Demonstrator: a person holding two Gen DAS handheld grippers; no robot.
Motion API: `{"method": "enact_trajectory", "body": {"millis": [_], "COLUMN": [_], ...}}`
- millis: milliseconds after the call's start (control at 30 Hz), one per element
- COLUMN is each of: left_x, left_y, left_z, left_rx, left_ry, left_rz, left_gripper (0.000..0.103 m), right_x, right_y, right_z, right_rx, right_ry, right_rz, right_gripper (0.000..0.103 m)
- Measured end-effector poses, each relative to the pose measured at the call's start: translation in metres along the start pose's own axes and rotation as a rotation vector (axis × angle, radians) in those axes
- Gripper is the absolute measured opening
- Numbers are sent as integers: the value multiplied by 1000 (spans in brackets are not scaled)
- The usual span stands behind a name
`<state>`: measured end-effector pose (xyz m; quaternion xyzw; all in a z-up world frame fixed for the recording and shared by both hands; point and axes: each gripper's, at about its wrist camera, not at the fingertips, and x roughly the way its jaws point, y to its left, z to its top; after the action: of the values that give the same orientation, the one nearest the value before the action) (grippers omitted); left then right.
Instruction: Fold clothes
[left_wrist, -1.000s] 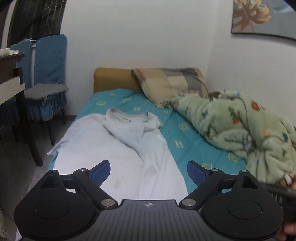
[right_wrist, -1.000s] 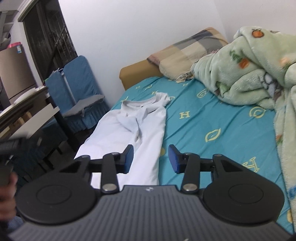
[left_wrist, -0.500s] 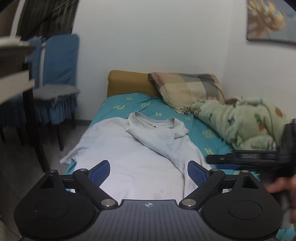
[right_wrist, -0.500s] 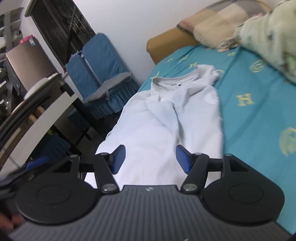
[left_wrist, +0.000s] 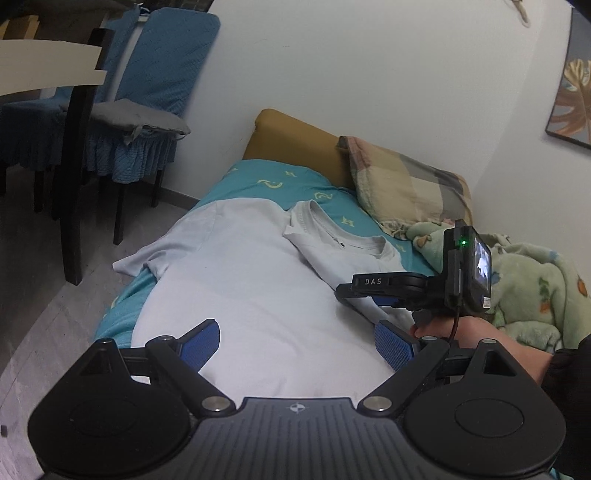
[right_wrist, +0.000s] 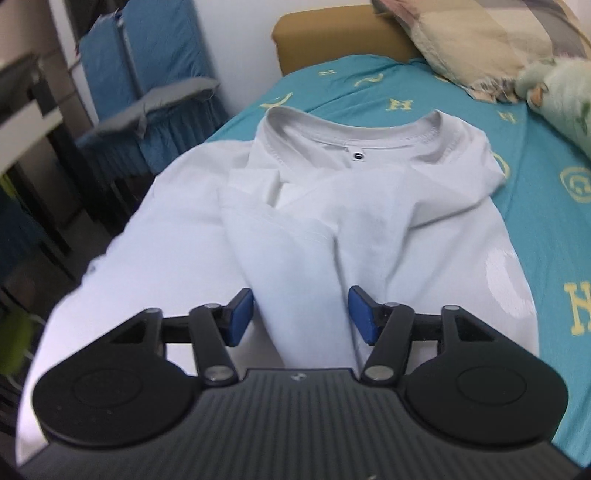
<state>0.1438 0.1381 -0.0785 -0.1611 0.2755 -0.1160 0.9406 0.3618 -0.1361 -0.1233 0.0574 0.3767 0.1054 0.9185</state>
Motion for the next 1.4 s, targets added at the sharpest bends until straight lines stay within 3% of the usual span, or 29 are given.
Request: {"method": "enact_trajectory", "body": {"millis": [33,100,300,467,500,567,600,633,800,900,1000,1067,1167,1233,1400], "left_x": [-1,-5,-22,-33,-36,-41,-42,-41,-32,-19,-8,-2,3,5,5], "left_y": [2,4,10,14,15,15,14,13,7,11,17,20,26,28,31], "left_z": [1,2,10,13,14,14,13,12,6,2,-1,-4,-7,-9,-8], "left_rx": [-5,-14,-63,-101,-108,-117,-118,-118,-104,-111,-127,-139,-178,-198,-171], "left_ry": [-5,-17,-64,-70,-70,-71,-69,-65,-41,-20,-1,10,24,27,13], "left_rz": [4,12,35,44,43,39,37,35,38,46,59,67,63,58,76], "left_gripper": [92,92,92,92,92,92,92,92,92,92,92,92,92,93,93], "right_x": [-2,-5,-21,-33,-37,-41,-43,-42,-5,30,60,69,78,83,71], "right_y": [6,18,65,85,86,83,80,76,49,38,27,27,32,36,50], "right_z": [0,1,1,6,8,14,17,20,44,56,62,59,52,49,67], "right_rx": [-23,-70,-201,-127,-115,-99,-92,-93,-40,-50,-35,-51,-82,-105,-145], "right_ry": [-7,-21,-51,1,-5,-29,-43,-64,-70,-57,-45,-49,-62,-72,-184], "right_rz": [4,12,41,212,221,206,193,154,-22,-198,-220,-209,-192,-183,-203], "right_gripper": [31,14,14,15,18,41,65,81,81,81,80,71,45,5,3]}}
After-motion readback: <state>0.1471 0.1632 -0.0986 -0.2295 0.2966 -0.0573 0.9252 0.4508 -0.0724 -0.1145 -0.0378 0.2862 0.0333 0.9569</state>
